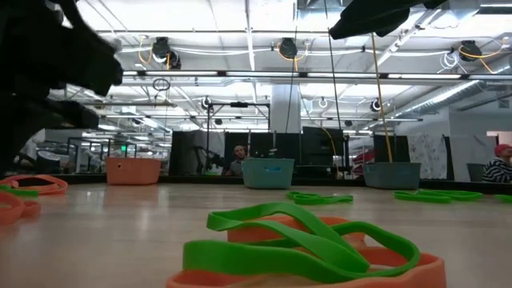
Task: Sort rubber bands into baskets
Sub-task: Put the orange rubber band into the orange bin
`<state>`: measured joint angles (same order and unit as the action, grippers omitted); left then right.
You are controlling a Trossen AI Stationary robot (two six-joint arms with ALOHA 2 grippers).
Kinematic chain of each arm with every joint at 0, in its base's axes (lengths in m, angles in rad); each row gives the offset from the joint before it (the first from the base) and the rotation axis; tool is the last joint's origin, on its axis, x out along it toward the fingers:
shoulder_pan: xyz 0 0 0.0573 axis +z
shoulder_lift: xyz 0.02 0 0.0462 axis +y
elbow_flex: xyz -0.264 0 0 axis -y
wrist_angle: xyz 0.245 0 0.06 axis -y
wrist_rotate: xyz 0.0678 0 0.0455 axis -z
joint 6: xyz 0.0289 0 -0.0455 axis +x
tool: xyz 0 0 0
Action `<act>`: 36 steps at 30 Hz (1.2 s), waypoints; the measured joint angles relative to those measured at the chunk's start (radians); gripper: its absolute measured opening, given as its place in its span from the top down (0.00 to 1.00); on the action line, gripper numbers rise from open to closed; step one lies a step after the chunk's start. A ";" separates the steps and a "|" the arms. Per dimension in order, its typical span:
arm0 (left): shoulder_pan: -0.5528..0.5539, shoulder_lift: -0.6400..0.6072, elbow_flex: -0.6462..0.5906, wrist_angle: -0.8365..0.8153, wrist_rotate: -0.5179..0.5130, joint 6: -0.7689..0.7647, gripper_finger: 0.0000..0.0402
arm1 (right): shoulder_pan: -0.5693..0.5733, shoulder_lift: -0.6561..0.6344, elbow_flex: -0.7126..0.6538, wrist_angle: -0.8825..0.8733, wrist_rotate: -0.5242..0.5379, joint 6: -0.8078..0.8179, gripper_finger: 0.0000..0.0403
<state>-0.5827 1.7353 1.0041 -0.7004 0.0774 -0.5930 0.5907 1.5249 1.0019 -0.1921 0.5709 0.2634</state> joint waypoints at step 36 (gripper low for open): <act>-0.058 -0.014 0.169 -0.249 -0.269 0.002 1.00 | -0.003 0.000 0.000 0.009 0.004 -0.022 0.58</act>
<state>-0.6410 1.7217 1.1730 -0.9498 -0.1916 -0.5909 0.5877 1.5249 1.0019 -0.1829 0.5751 0.2417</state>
